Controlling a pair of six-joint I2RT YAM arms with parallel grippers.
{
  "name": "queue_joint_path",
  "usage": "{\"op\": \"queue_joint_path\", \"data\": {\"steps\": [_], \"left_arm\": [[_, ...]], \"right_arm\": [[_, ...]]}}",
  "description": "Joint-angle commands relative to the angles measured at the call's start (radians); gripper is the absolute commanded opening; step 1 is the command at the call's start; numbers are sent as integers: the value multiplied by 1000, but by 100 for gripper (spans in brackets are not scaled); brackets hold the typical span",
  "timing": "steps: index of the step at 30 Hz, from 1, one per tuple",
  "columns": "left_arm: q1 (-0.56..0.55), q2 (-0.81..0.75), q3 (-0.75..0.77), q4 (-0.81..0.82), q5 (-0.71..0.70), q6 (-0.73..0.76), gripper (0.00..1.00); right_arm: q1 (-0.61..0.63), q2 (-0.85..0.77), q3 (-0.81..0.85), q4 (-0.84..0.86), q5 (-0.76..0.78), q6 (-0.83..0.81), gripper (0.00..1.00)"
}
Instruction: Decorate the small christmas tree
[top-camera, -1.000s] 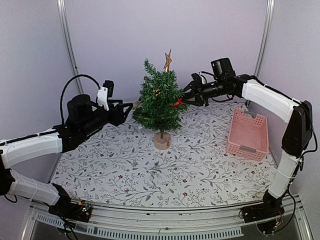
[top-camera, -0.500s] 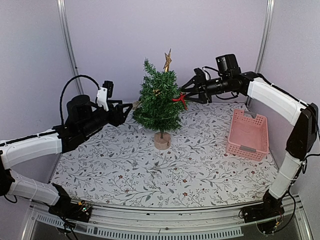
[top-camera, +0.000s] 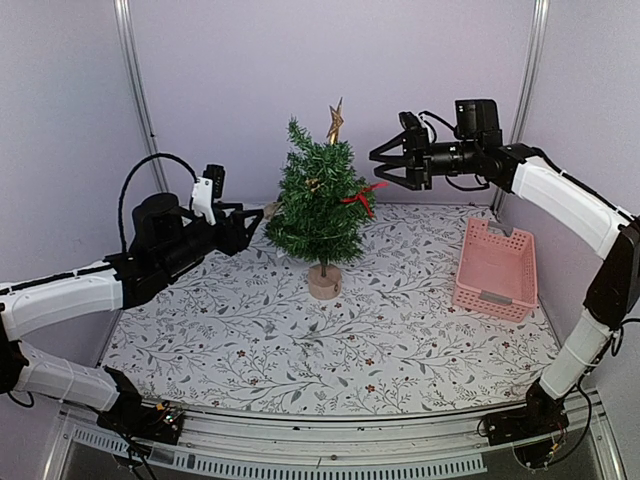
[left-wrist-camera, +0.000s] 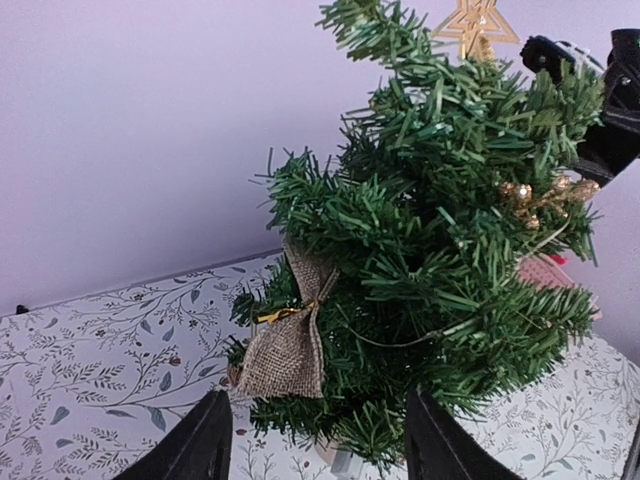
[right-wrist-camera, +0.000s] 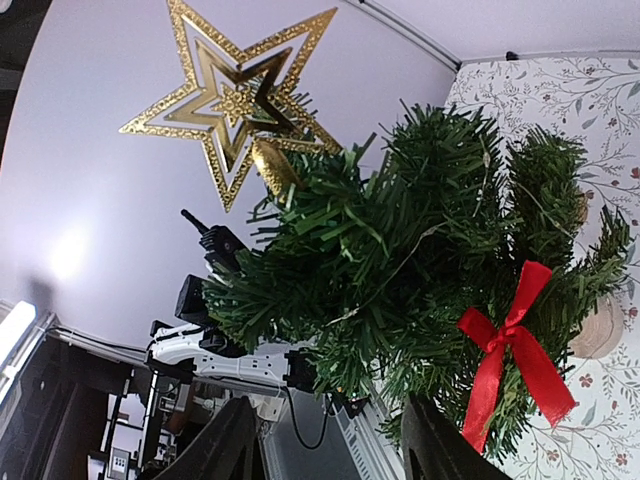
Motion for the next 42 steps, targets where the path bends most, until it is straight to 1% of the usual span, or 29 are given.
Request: {"op": "queue_joint_path", "data": {"steps": [1, 5, 8, 11, 13, 16, 20, 23, 27, 29, 32, 34, 38, 39, 40, 41, 42], "left_arm": [[15, -25, -24, 12, -27, -26, 60], [18, -14, -30, -19, -25, -57, 60], [25, -11, -45, -30, -27, -90, 60], [46, -14, -68, -38, -25, -158, 60], [59, -16, -87, -37, -16, -202, 60], [74, -19, -115, -32, -13, -254, 60], [105, -17, -147, -36, 9, -325, 61], [152, -7, -155, -75, 34, -380, 62], [201, 32, -145, -123, 115, -413, 64], [222, 57, -134, -146, 151, -425, 66], [248, 92, -119, -177, 192, -439, 73], [266, 119, -110, -192, 224, -446, 77], [287, 156, -85, -228, 256, -447, 86], [292, 163, -79, -234, 258, -447, 96], [294, 170, -73, -238, 260, -448, 99], [297, 177, -71, -242, 262, -448, 99], [298, 183, -69, -246, 265, -449, 99]], "right_arm": [[-42, -62, -71, 124, -50, 24, 53], [-136, -113, -202, 206, -60, 79, 53], [-196, -143, -267, 204, -32, 72, 53], [-247, -154, -328, 179, 2, 48, 52], [-256, -146, -352, 137, 47, 15, 52], [-257, -105, -382, 97, 70, -57, 52], [-256, -78, -432, 120, 97, -106, 52], [-256, -53, -437, 112, 115, -172, 54], [-256, 0, -450, 100, 125, -252, 55], [-255, 24, -463, 98, 129, -285, 55], [-256, 33, -489, 122, 121, -325, 57], [-254, 30, -499, 124, 132, -352, 61], [-257, 21, -496, 60, 183, -429, 68], [-256, 12, -506, 52, 195, -437, 70], [-257, -1, -515, 45, 203, -442, 72], [-261, -9, -534, 41, 207, -444, 74], [-267, -20, -550, 38, 205, -443, 79]]}}
